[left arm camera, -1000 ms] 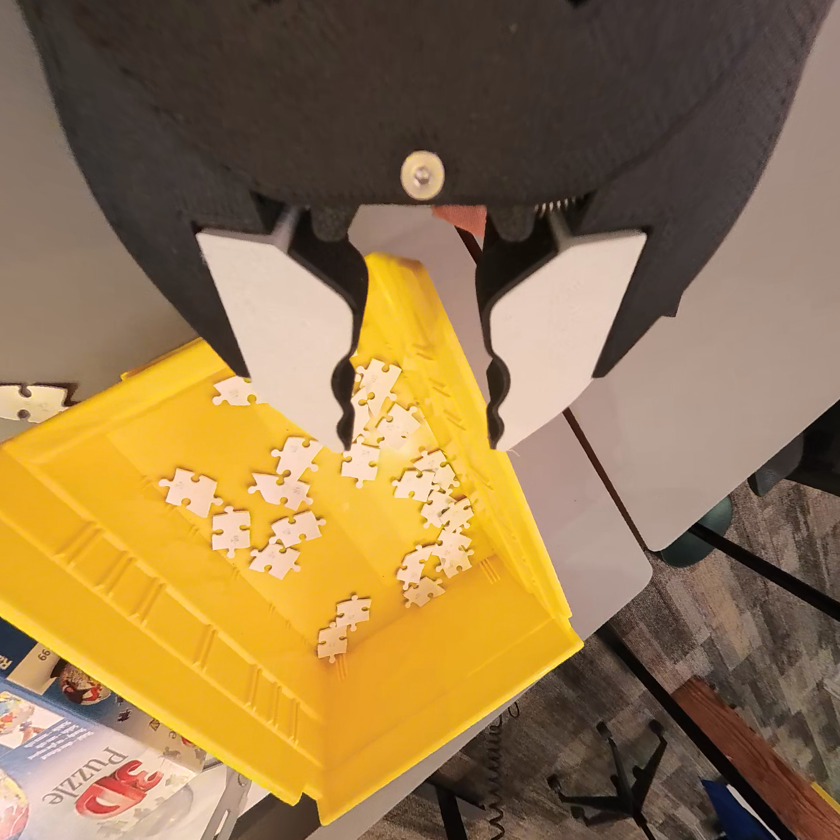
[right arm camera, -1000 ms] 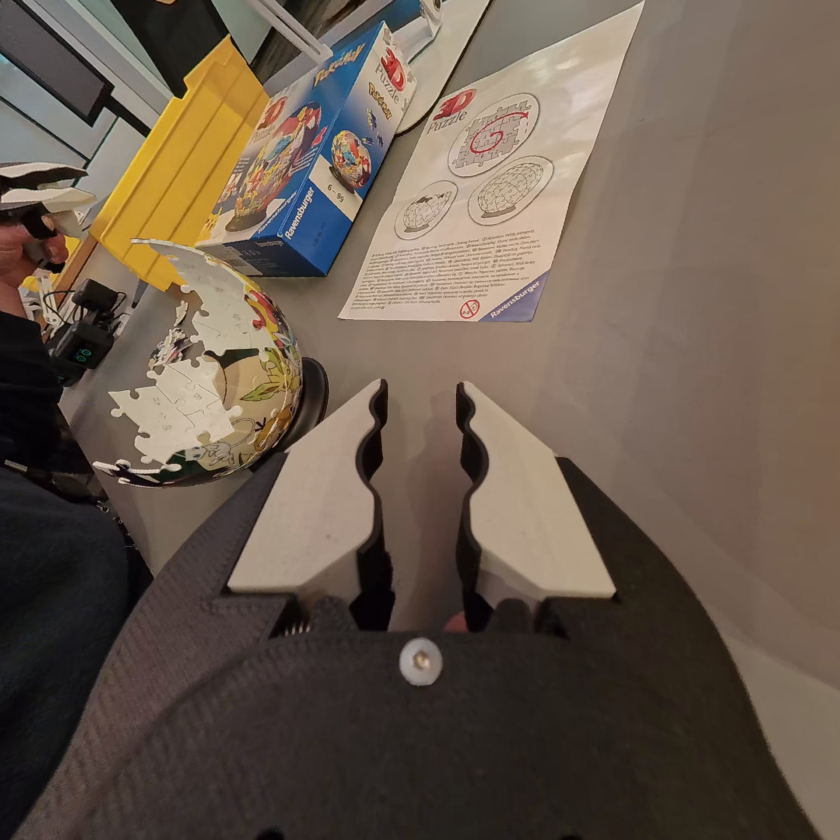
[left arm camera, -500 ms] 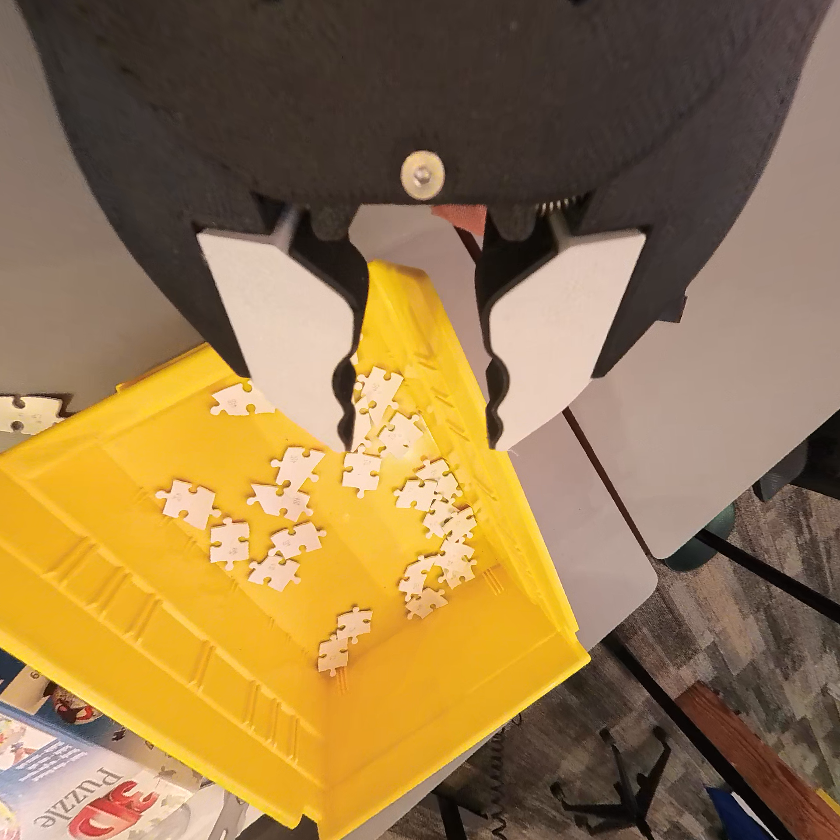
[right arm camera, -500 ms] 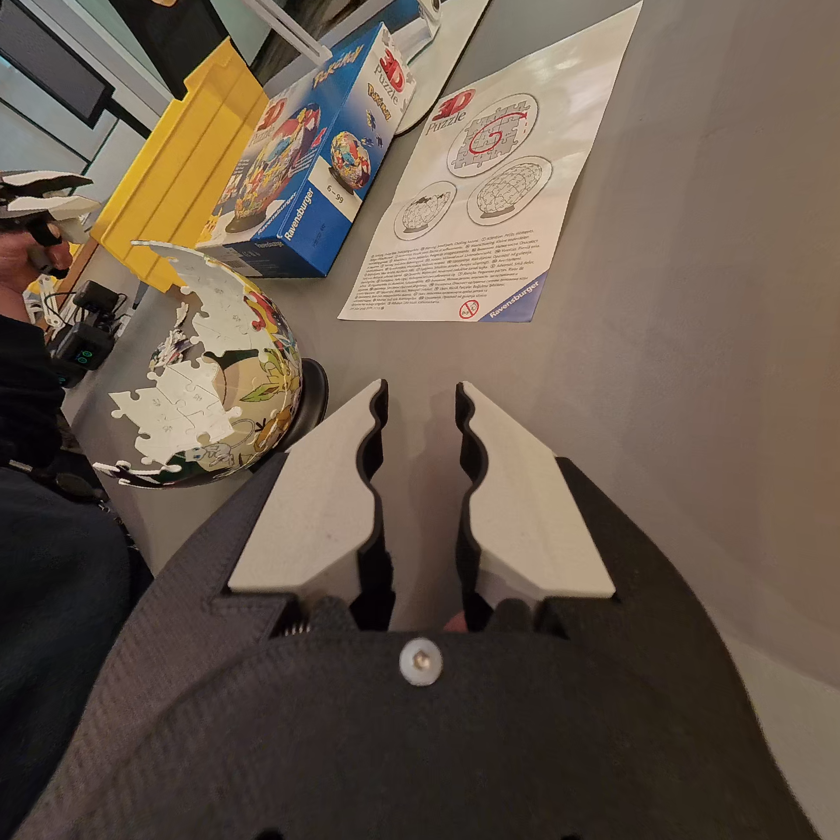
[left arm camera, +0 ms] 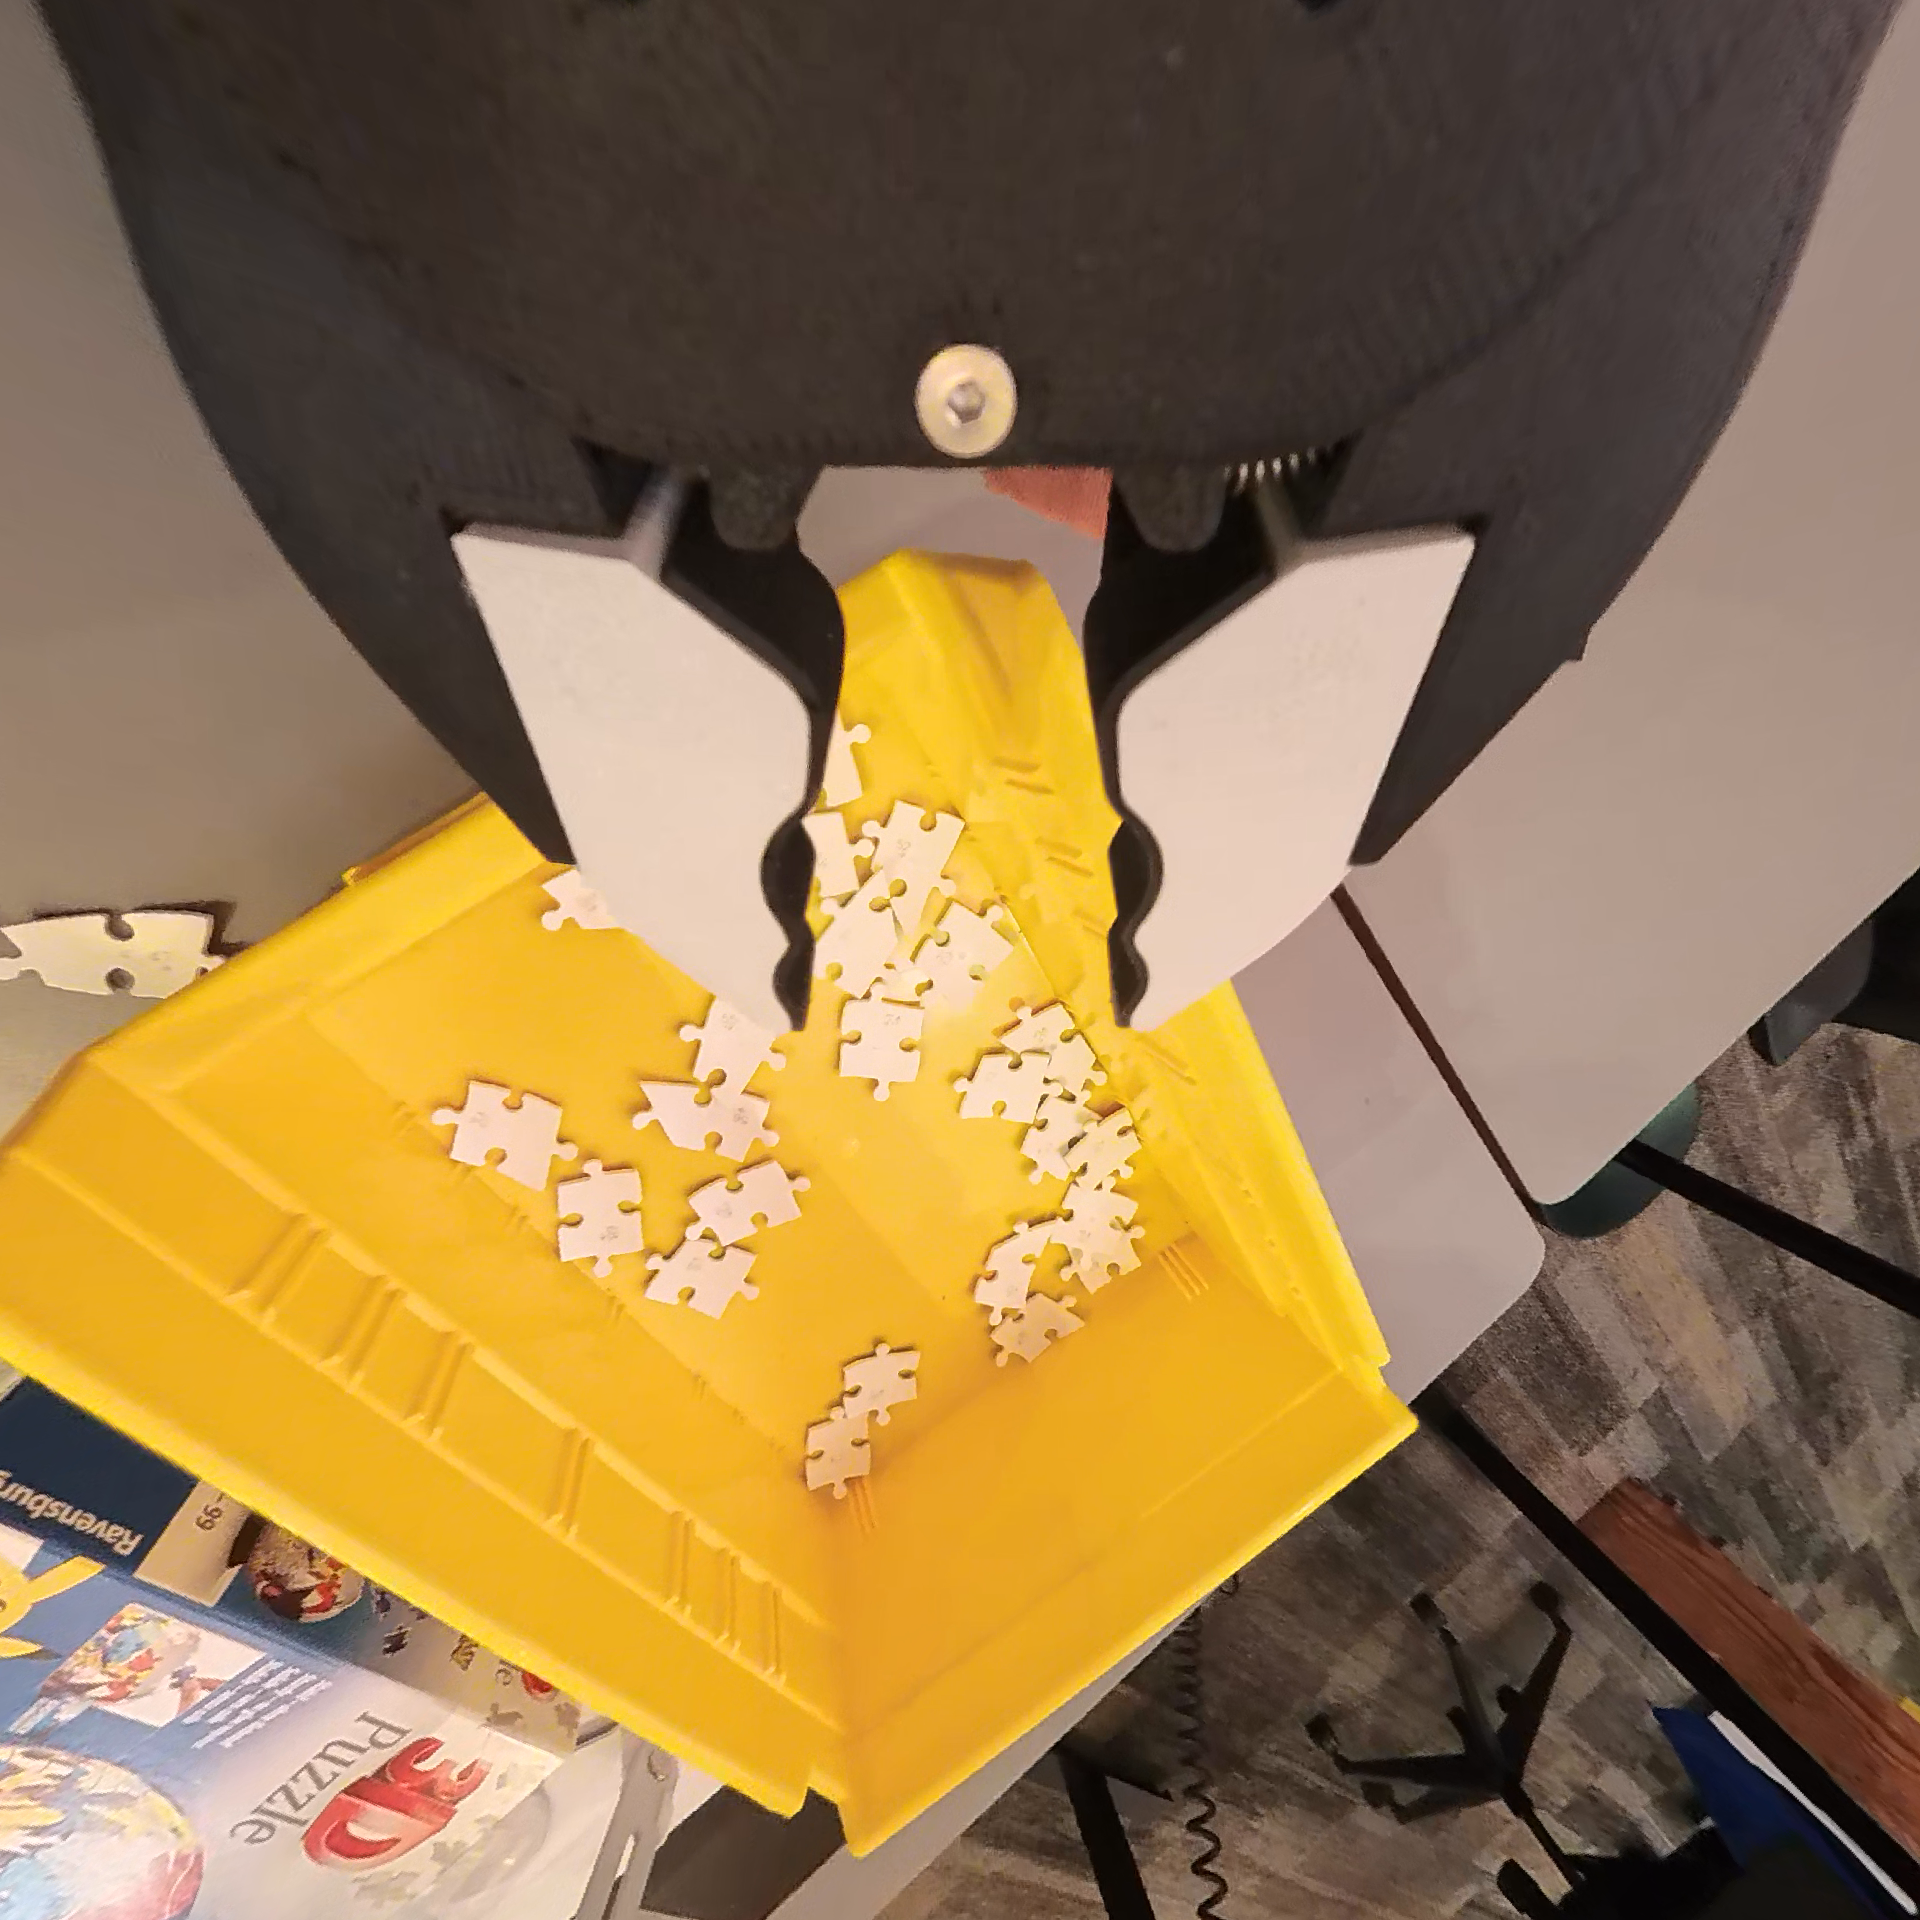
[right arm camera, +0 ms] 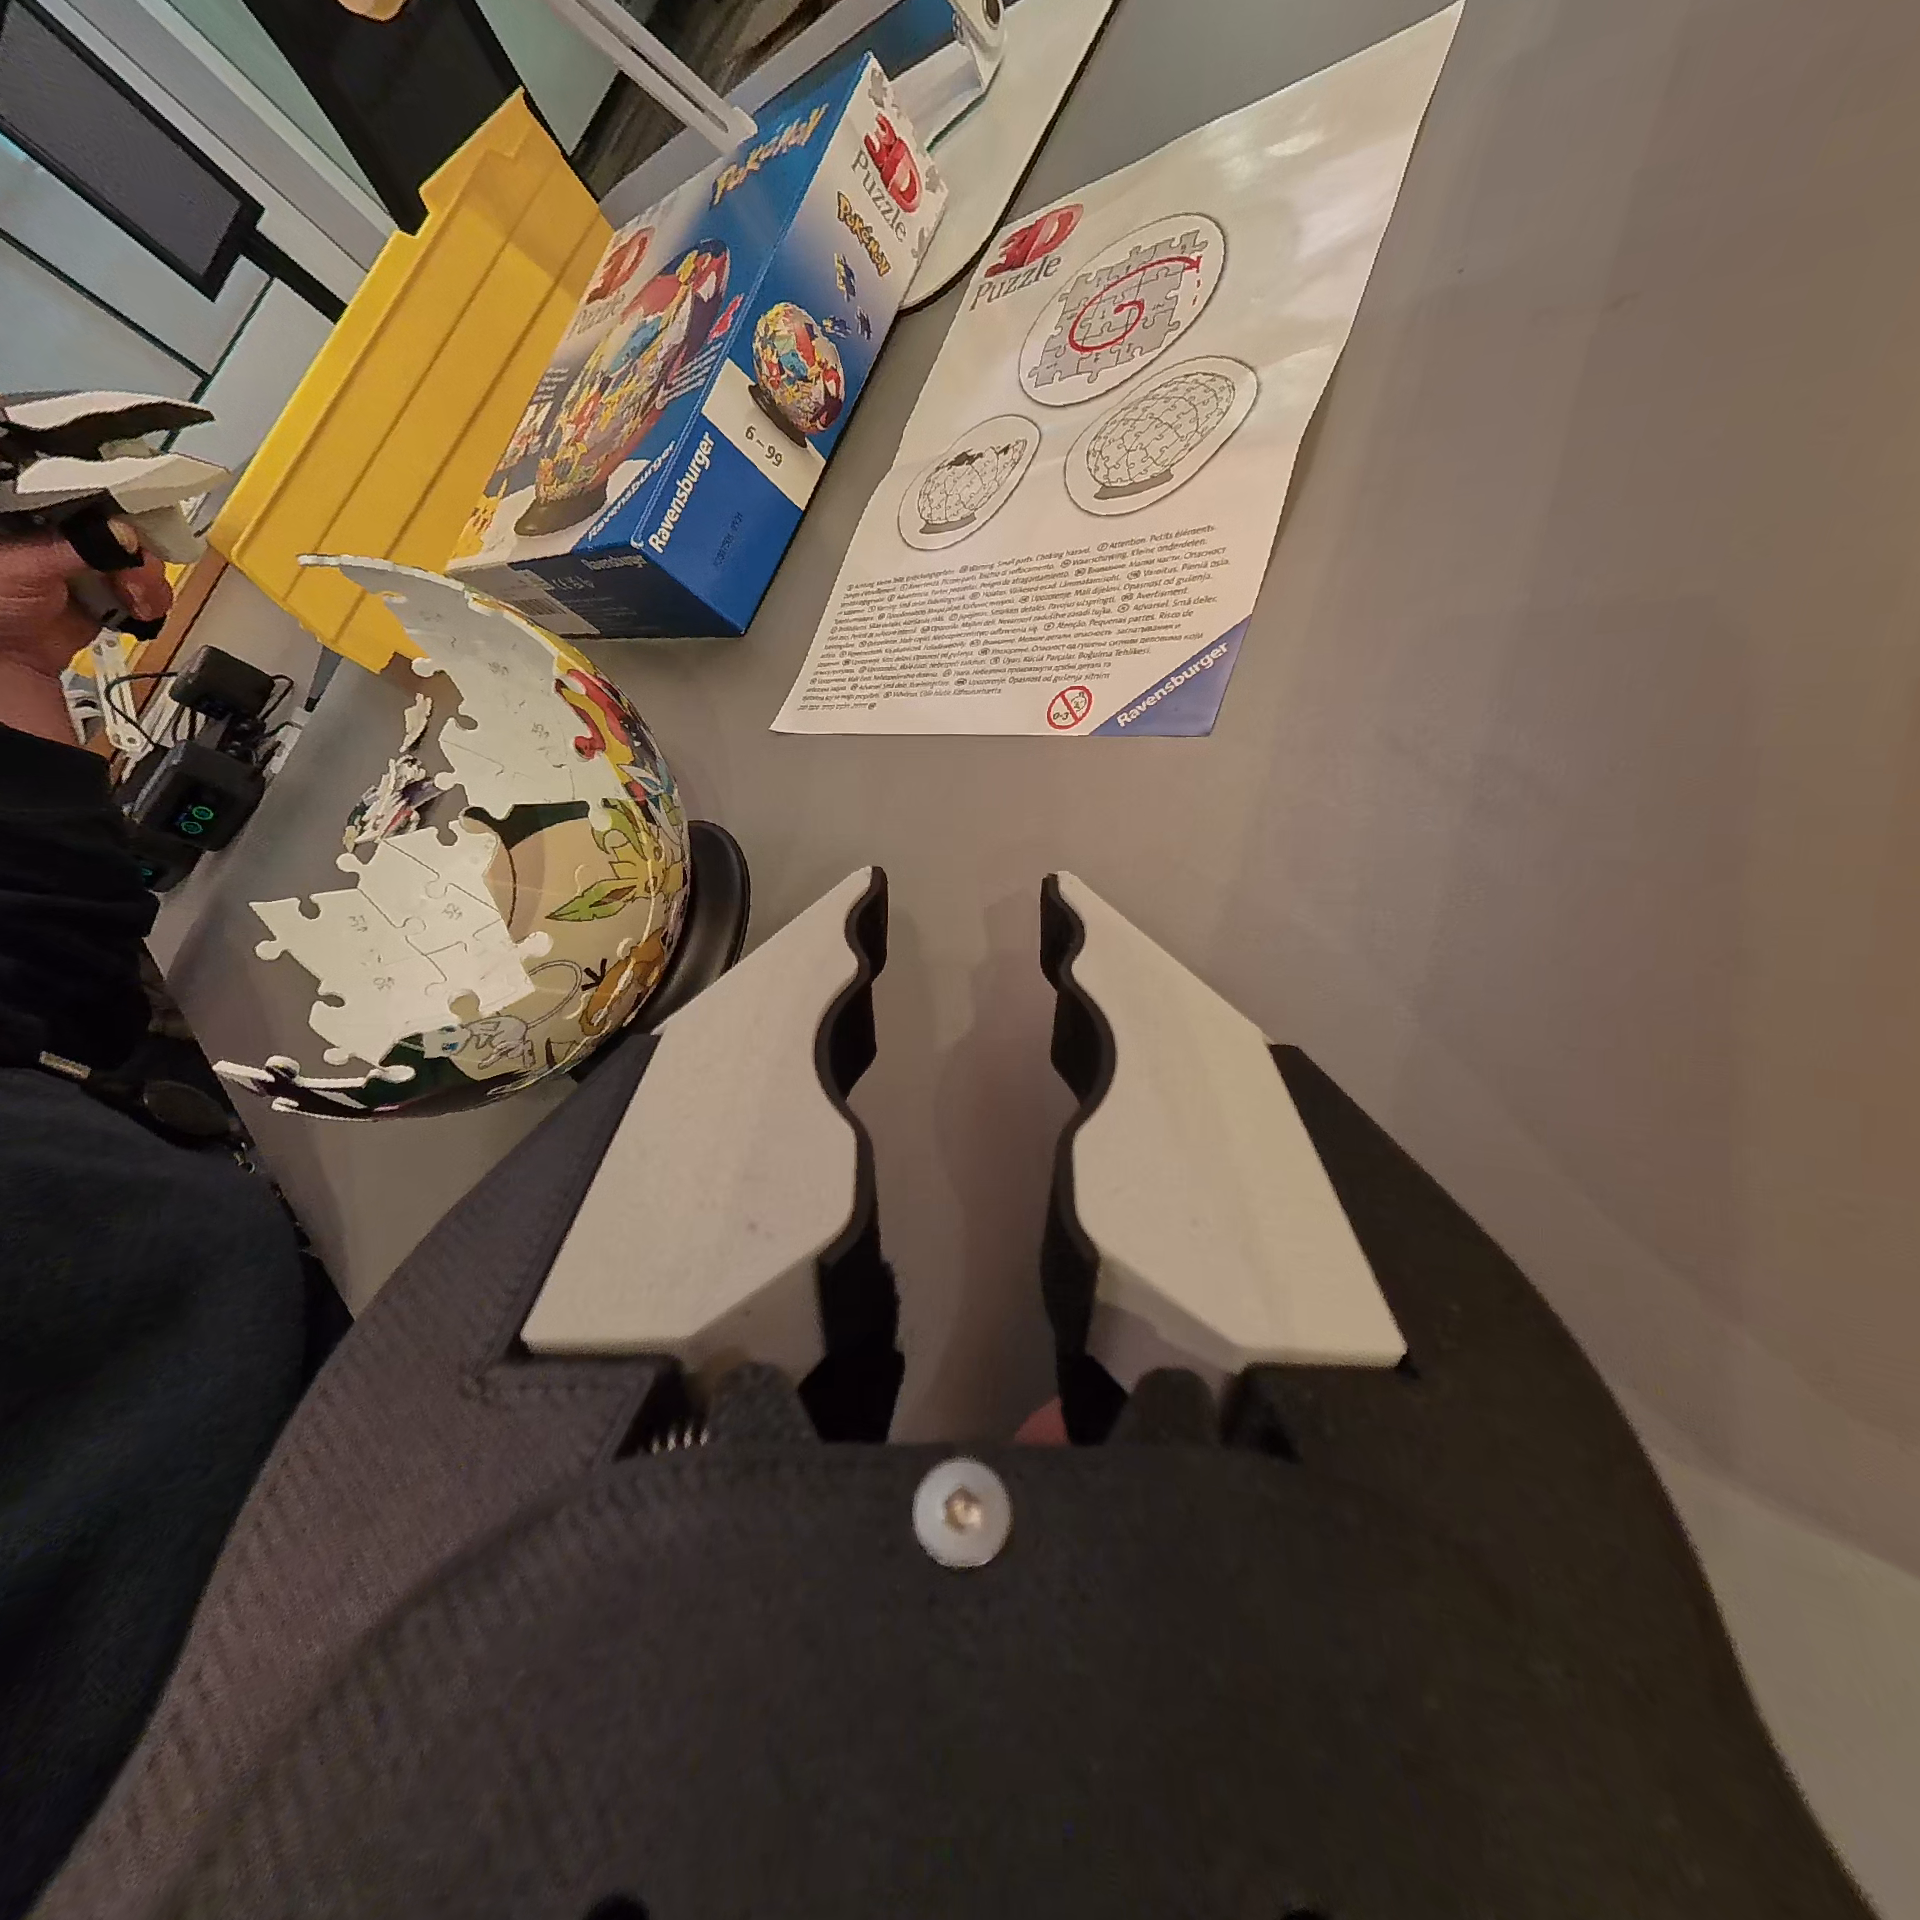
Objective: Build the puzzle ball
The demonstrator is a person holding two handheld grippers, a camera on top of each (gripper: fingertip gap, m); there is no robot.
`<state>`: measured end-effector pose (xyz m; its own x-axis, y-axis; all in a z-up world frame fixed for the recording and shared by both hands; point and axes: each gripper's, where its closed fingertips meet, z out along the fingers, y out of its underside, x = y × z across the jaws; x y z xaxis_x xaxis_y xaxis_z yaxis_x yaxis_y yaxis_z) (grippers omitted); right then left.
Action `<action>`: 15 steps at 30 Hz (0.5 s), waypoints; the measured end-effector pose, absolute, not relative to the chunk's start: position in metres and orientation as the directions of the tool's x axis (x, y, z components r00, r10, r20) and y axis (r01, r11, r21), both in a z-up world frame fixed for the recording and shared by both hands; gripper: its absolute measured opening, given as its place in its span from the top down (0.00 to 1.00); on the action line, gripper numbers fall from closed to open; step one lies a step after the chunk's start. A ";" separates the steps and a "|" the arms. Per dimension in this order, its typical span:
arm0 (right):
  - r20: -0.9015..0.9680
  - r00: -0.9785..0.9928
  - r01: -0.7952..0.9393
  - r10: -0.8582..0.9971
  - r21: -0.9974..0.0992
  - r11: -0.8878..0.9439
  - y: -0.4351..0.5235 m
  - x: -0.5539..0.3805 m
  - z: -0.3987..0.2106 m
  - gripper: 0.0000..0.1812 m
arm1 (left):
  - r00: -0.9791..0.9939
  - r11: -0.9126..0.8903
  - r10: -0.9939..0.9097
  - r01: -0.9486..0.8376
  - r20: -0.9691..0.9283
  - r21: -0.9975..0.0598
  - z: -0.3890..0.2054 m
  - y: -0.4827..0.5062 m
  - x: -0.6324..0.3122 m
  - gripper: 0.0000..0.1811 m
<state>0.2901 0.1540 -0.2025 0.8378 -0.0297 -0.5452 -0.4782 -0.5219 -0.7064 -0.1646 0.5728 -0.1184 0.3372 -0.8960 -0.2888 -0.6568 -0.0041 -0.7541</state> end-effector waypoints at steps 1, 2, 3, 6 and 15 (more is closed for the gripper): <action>-0.546 0.837 -0.479 -0.030 -0.706 -0.522 0.154 0.290 -0.202 0.84 | 0.333 -0.002 -0.898 -0.656 -0.288 -0.754 -0.119 0.572 -0.163 0.70; -0.546 0.837 -0.479 -0.030 -0.705 -0.523 0.154 0.290 -0.203 0.84 | 0.329 0.001 -0.899 -0.656 -0.287 -0.755 -0.119 0.571 -0.162 0.70; -0.546 0.837 -0.479 -0.030 -0.705 -0.523 0.154 0.290 -0.203 0.84 | 0.326 0.003 -0.901 -0.655 -0.287 -0.755 -0.119 0.570 -0.160 0.70; -0.546 0.837 -0.479 -0.030 -0.705 -0.523 0.154 0.290 -0.203 0.84 | 0.316 0.009 -0.905 -0.654 -0.284 -0.757 -0.120 0.568 -0.157 0.70; -0.546 0.837 -0.479 -0.032 -0.705 -0.522 0.154 0.290 -0.203 0.84 | 0.284 0.021 -0.922 -0.641 -0.264 -0.767 -0.122 0.554 -0.146 0.70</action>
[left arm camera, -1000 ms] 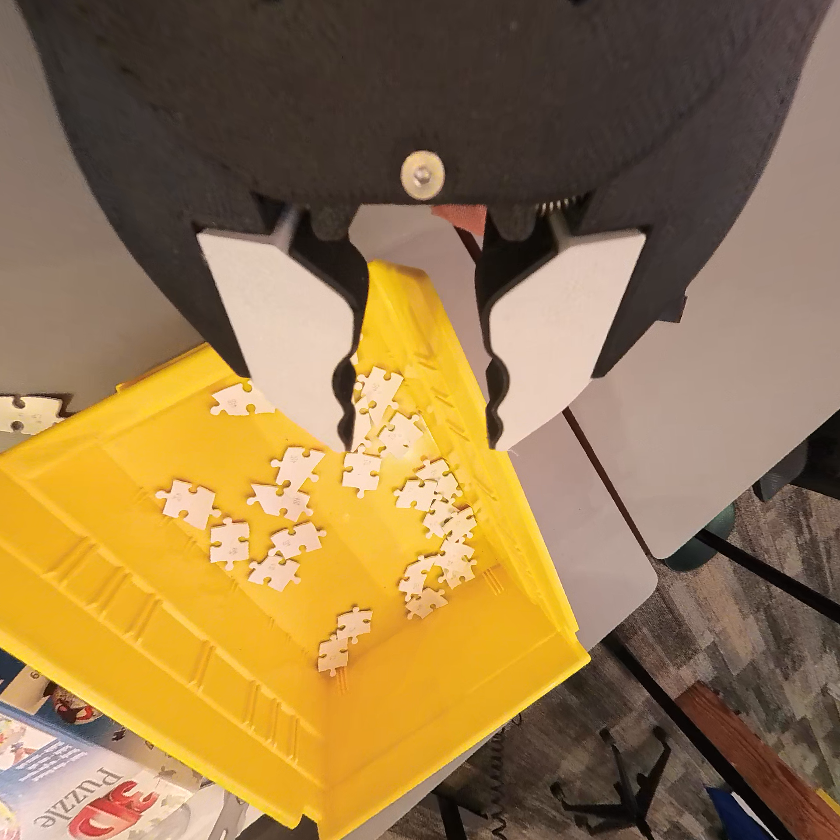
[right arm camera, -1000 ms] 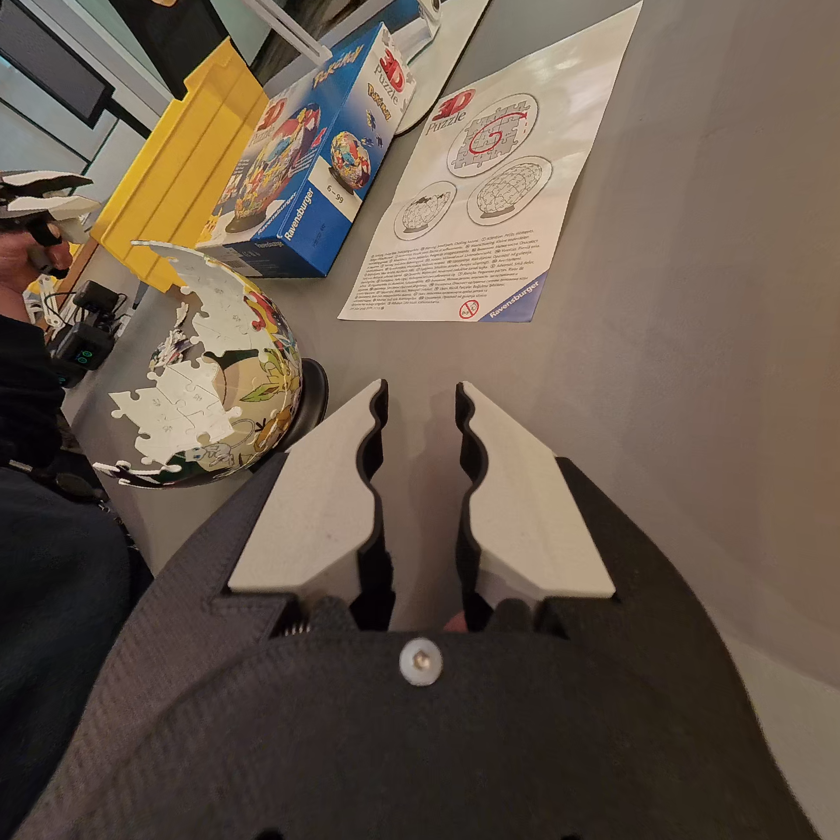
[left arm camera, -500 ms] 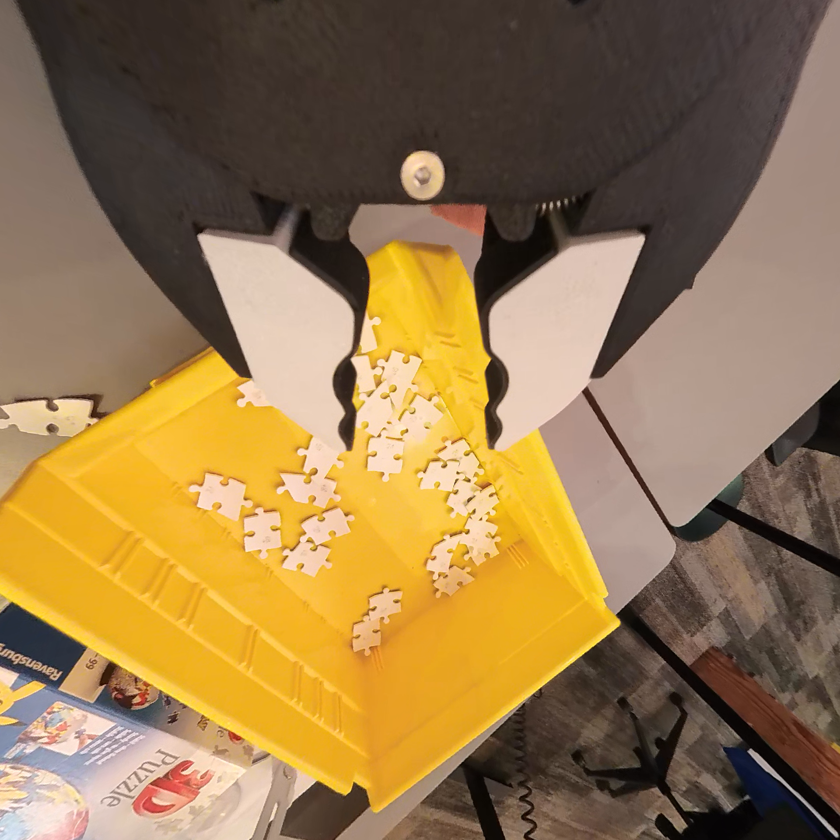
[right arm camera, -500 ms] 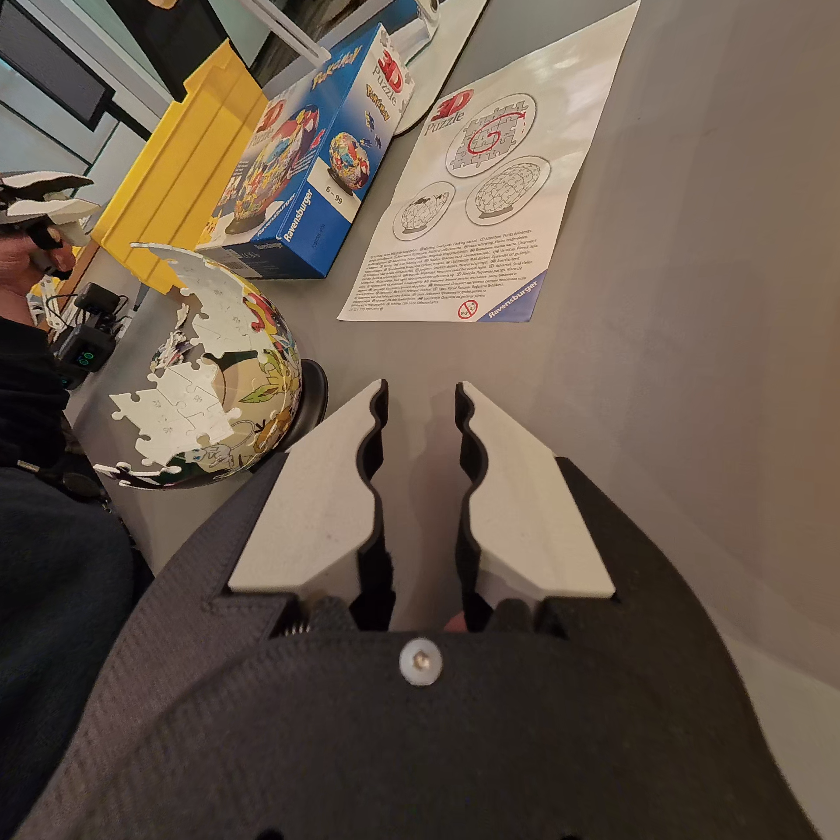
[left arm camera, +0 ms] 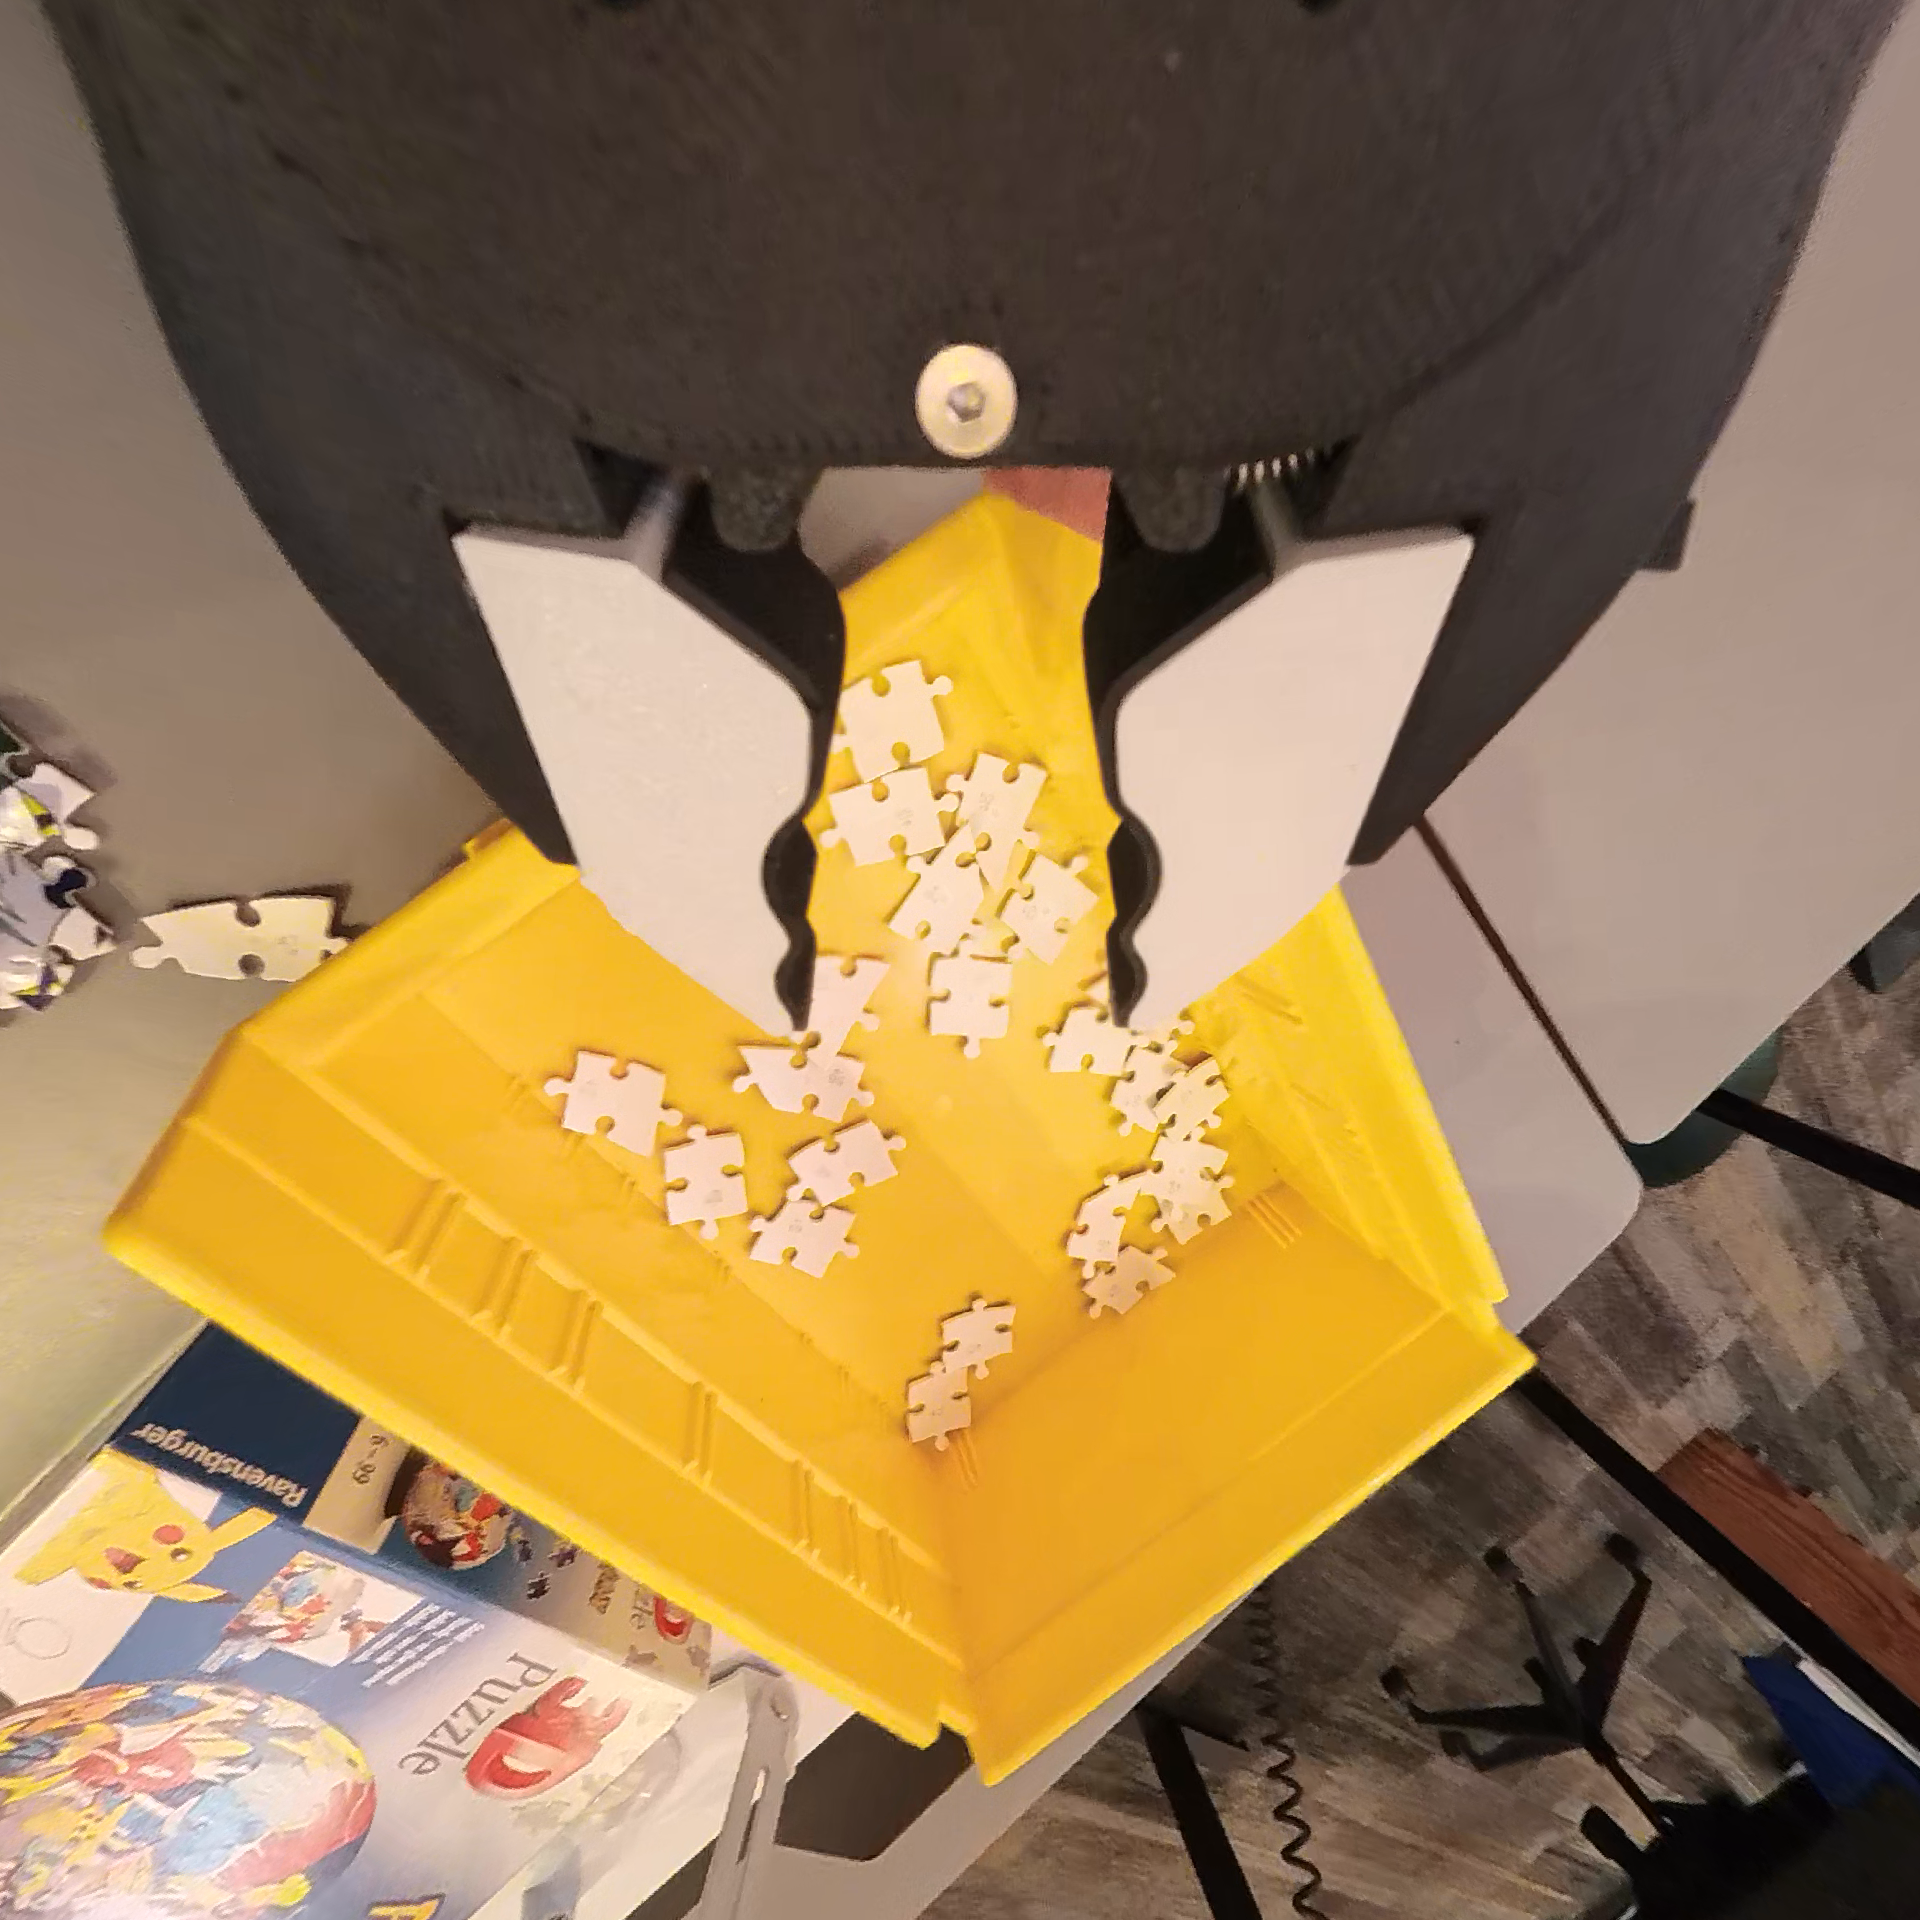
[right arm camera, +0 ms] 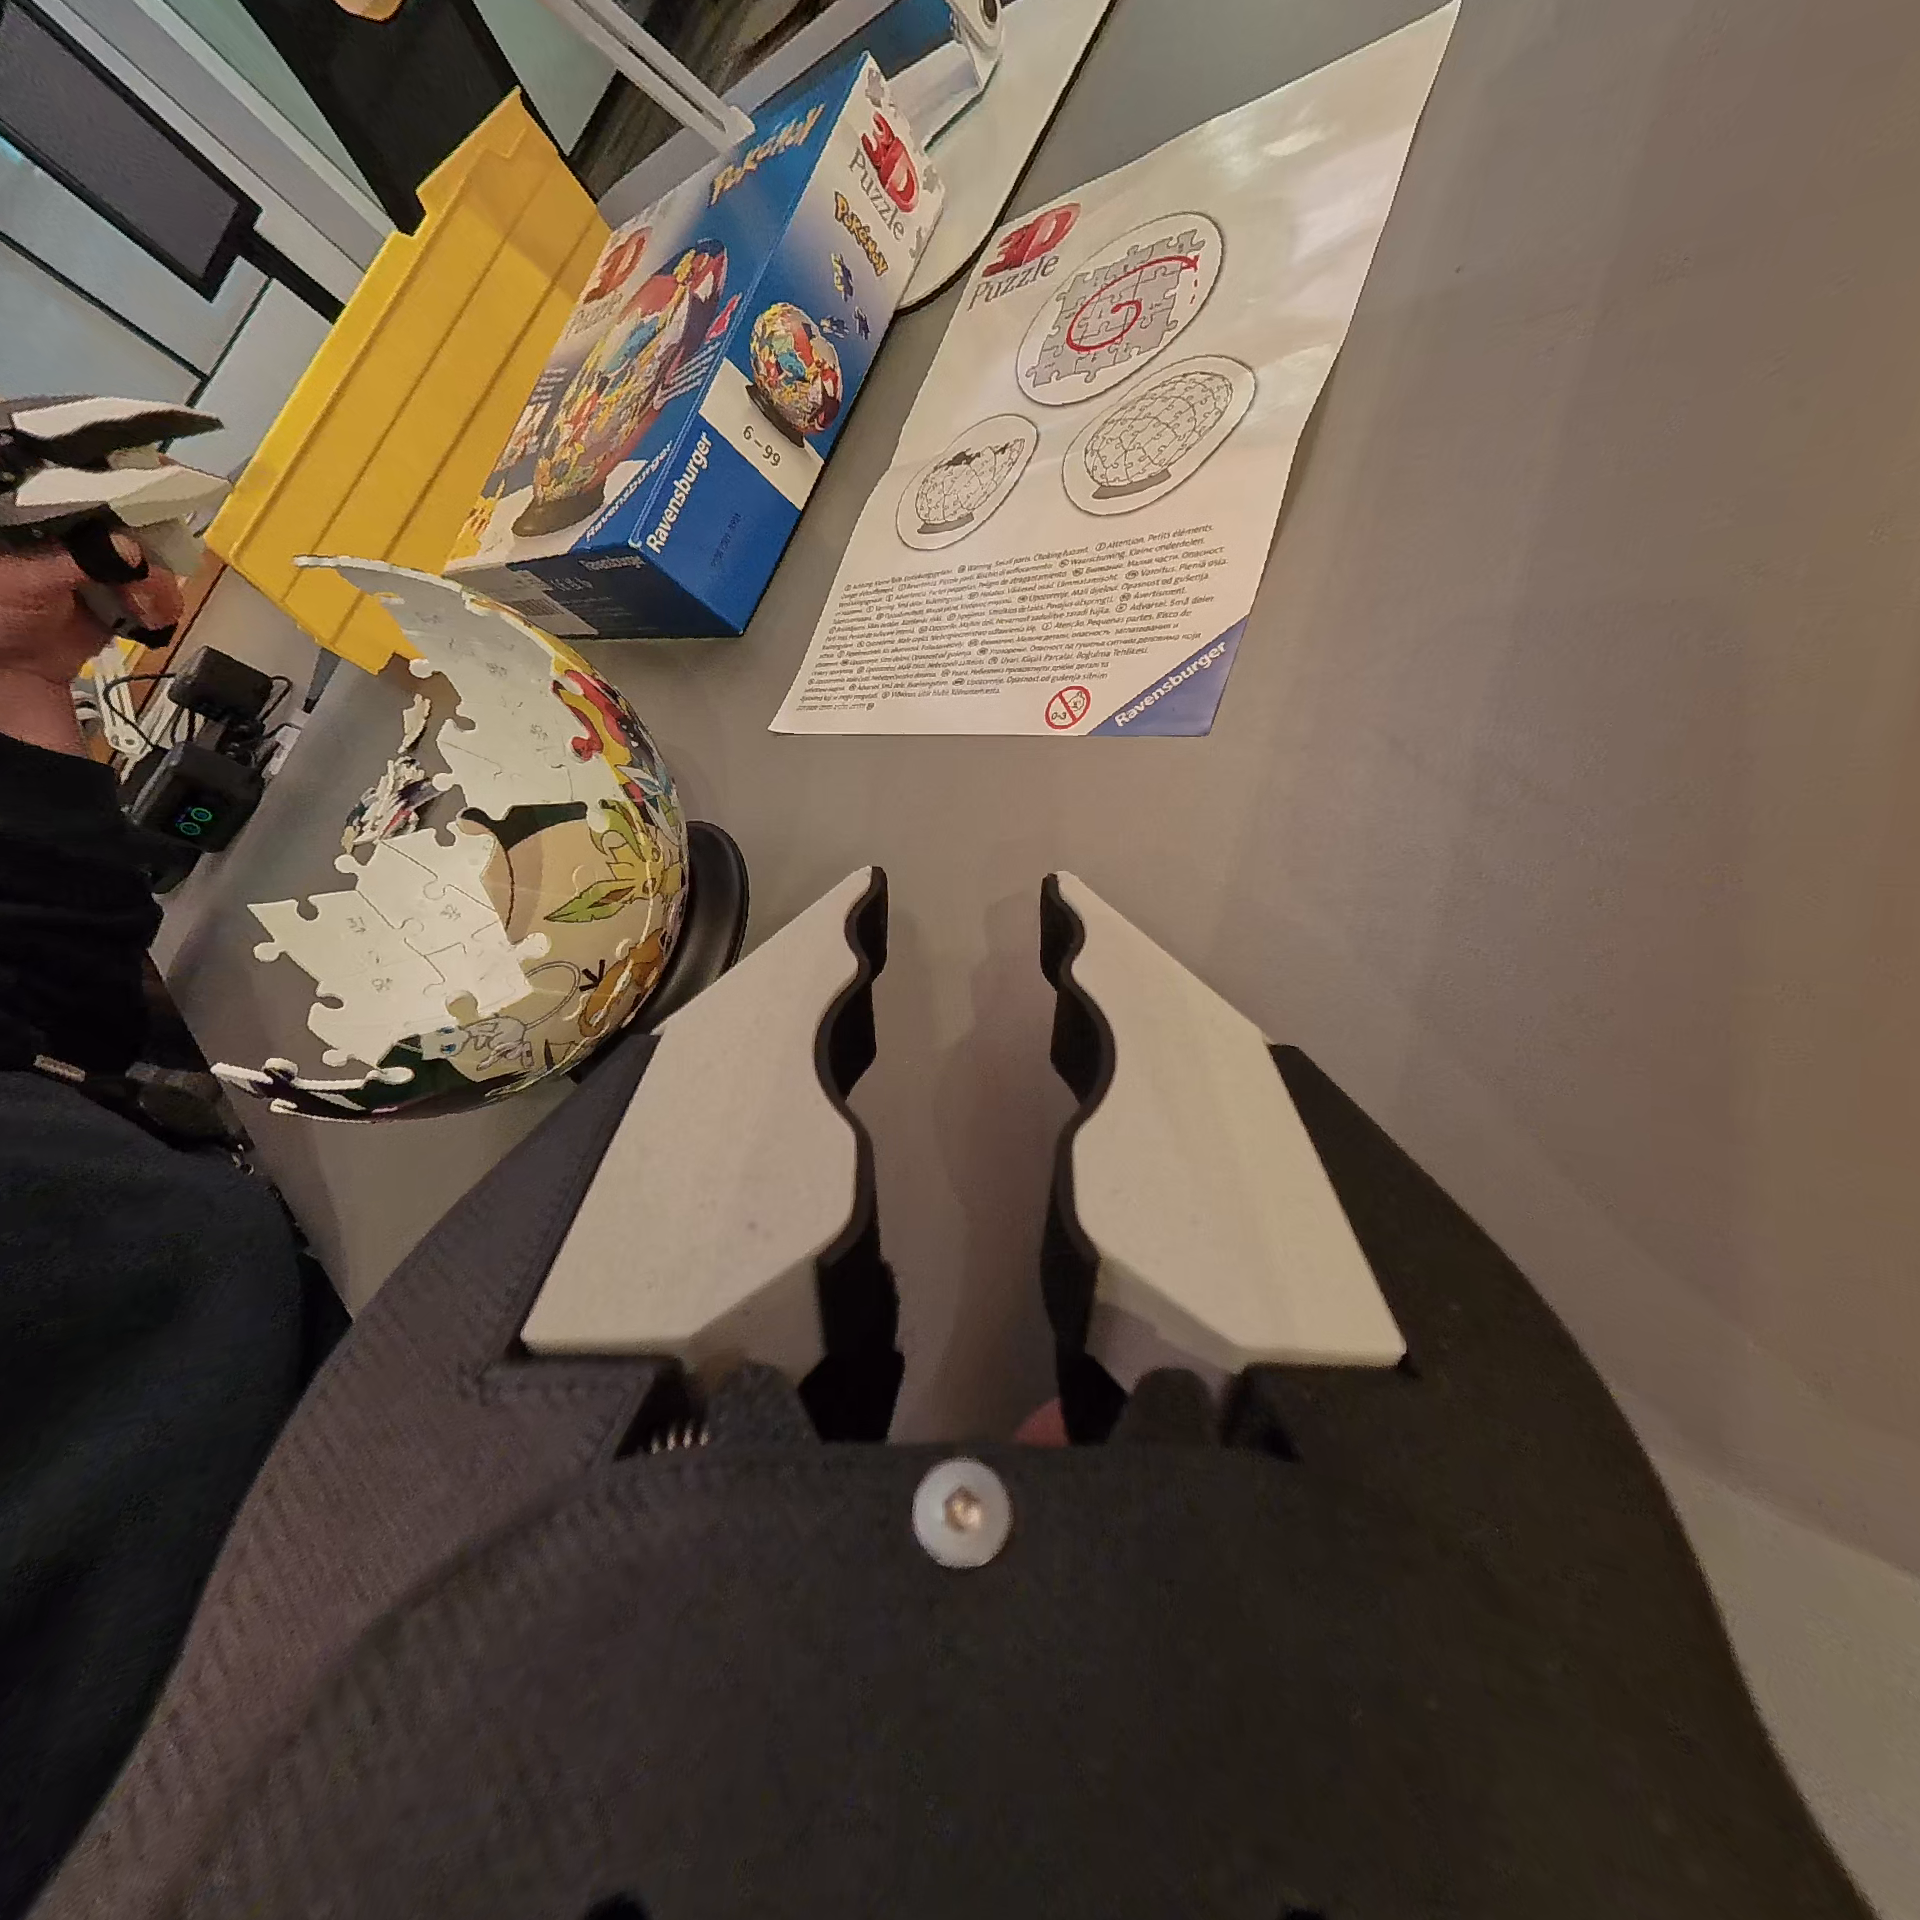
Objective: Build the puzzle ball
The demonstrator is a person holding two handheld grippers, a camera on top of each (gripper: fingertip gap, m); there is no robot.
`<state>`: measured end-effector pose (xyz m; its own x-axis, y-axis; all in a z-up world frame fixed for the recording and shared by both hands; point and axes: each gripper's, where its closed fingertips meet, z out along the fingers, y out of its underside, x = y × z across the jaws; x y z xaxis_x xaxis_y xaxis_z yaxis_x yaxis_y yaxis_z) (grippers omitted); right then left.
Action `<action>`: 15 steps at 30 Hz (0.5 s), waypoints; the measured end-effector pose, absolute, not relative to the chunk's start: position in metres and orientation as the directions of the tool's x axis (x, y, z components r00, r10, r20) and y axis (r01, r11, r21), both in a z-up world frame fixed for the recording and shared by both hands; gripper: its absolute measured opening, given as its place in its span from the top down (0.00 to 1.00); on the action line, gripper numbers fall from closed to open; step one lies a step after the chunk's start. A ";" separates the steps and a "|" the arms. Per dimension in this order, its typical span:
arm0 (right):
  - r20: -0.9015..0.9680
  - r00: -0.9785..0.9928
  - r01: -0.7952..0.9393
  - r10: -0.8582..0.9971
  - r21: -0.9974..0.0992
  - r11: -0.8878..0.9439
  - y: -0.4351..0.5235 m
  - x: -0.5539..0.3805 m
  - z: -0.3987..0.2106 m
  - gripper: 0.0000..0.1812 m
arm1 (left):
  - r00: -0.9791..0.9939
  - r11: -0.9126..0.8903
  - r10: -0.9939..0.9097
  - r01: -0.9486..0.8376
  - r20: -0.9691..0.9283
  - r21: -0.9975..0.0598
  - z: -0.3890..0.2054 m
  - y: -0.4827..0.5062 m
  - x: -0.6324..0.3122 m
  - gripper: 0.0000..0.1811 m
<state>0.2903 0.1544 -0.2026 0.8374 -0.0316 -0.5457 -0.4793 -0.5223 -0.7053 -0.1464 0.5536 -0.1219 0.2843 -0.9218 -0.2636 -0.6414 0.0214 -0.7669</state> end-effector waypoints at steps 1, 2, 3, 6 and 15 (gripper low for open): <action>-0.545 0.838 -0.479 -0.032 -0.706 -0.522 0.154 0.290 -0.203 0.84 | 0.278 0.024 -0.925 -0.640 -0.260 -0.768 -0.123 0.550 -0.144 0.70; -0.545 0.838 -0.479 -0.032 -0.706 -0.522 0.154 0.290 -0.203 0.84 | 0.271 0.029 -0.927 -0.640 -0.261 -0.768 -0.124 0.547 -0.141 0.70; -0.544 0.838 -0.478 -0.032 -0.707 -0.521 0.154 0.290 -0.203 0.84 | 0.264 0.033 -0.929 -0.641 -0.260 -0.767 -0.126 0.544 -0.140 0.70; -0.543 0.839 -0.477 -0.031 -0.708 -0.521 0.154 0.290 -0.202 0.84 | 0.252 0.033 -0.935 -0.638 -0.249 -0.770 -0.129 0.537 -0.135 0.70; -0.534 0.845 -0.486 -0.038 -0.736 -0.472 0.154 0.295 -0.196 0.82 | 0.152 0.101 -0.962 -0.577 -0.227 -0.811 -0.122 0.491 -0.116 0.71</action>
